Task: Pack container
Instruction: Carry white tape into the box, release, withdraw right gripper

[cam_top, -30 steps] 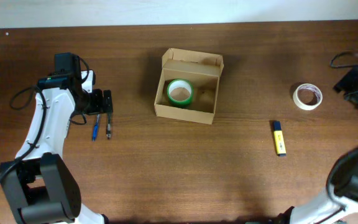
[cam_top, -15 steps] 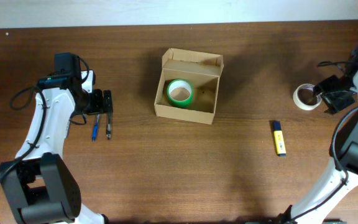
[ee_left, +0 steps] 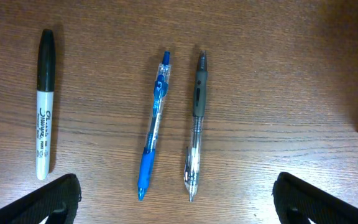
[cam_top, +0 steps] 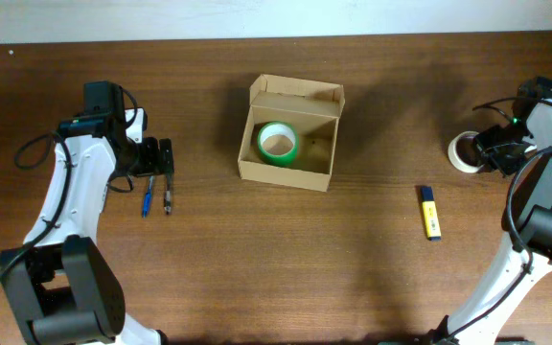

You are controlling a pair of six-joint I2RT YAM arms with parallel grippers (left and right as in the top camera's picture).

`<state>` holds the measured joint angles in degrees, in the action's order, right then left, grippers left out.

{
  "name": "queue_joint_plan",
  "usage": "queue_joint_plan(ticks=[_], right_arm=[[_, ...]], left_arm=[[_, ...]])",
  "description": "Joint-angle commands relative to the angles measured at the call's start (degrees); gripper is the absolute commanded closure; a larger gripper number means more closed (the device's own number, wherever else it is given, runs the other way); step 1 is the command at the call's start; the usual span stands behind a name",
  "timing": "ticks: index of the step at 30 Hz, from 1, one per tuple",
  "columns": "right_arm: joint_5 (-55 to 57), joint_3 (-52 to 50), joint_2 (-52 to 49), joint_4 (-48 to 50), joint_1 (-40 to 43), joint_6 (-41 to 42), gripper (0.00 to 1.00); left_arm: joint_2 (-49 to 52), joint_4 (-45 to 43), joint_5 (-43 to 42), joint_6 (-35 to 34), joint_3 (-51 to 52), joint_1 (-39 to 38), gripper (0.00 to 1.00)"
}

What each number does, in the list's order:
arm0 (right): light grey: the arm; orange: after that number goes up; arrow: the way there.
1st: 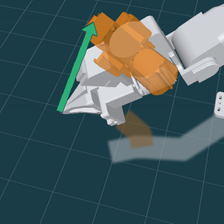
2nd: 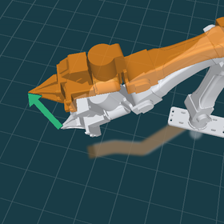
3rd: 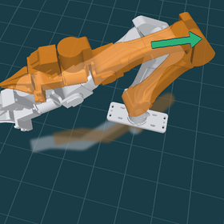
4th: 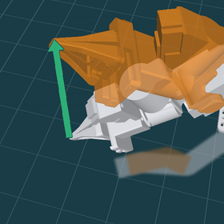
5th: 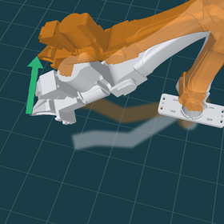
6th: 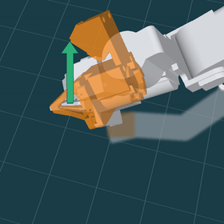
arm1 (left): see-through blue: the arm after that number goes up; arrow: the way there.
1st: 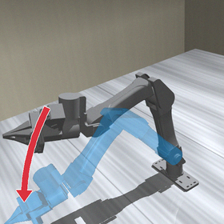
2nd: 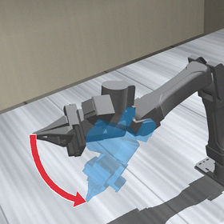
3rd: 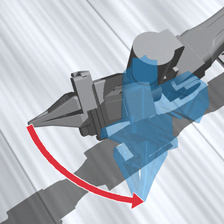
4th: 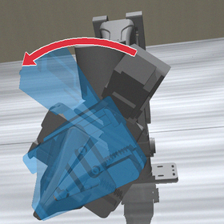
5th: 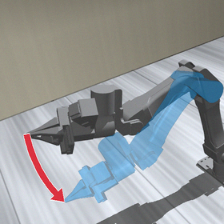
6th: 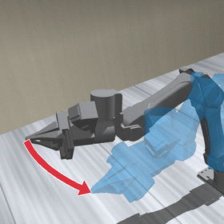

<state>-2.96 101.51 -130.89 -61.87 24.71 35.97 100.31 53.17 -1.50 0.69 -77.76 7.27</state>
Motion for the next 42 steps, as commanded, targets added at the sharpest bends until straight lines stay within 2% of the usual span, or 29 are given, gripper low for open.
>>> queue_joint_plan(ticks=[1, 6, 10, 14, 16, 17, 20, 22, 24, 32, 42], right_arm=[[-3.02, 2.23, 1.05, -1.53, -0.39, -7.82, 0.96], [-4.55, 7.58, 11.13, -4.63, -2.91, -15.67, 0.96], [-5.01, 14.1, 22.47, -6.12, -9.25, -22.93, 0.96], [-4.48, 22.08, 32.0, -6.29, -21.86, -31.85, 0.96], [-1.55, 25.46, 34.07, -6.29, -30.82, -36.96, 0.96], [1.29, 27.02, 34.21, -6.54, -38.32, -40.81, 0.96], [6.73, 26.23, 32.33, -6.84, -49.42, -45.86, 0.96], [9.42, 25.16, 27.19, -7.39, -56.13, -49.64, 0.96], [11.3, 25.11, 21.88, -6.62, -58.05, -51.71, 0.96], [12.26, 25.11, 4.48, -1.7, -58.34, -51.52, 0.96], [9.18, 25.11, -0.42, -1.57, -56.19, -50.05, 0.96]], left_arm=[[0.28, 0.04, -0.61, 1.11, -0.87, 0.13, 0.01], [0.28, 0.04, -0.61, 1.11, -0.87, 0.13, 0.0], [0.28, 0.04, -0.61, 1.11, -0.87, 0.13, 0.0], [0.28, 0.04, -0.61, 1.11, -0.87, 0.13, 0.0], [0.28, 0.04, -0.61, 1.11, -0.87, 0.13, 0.0], [0.28, 0.04, -0.61, 1.11, -0.87, 0.13, 0.0], [0.28, 0.04, -0.61, 1.11, -0.87, 0.13, 0.0], [0.28, 0.04, -0.63, 1.11, -0.87, 0.13, 0.0], [0.28, 0.04, -0.63, 1.11, -0.87, 0.13, 0.01], [0.28, 0.04, -0.63, 1.11, -0.87, 0.13, 0.0], [0.28, 0.04, -0.63, 1.11, -0.87, 0.13, 0.01]])
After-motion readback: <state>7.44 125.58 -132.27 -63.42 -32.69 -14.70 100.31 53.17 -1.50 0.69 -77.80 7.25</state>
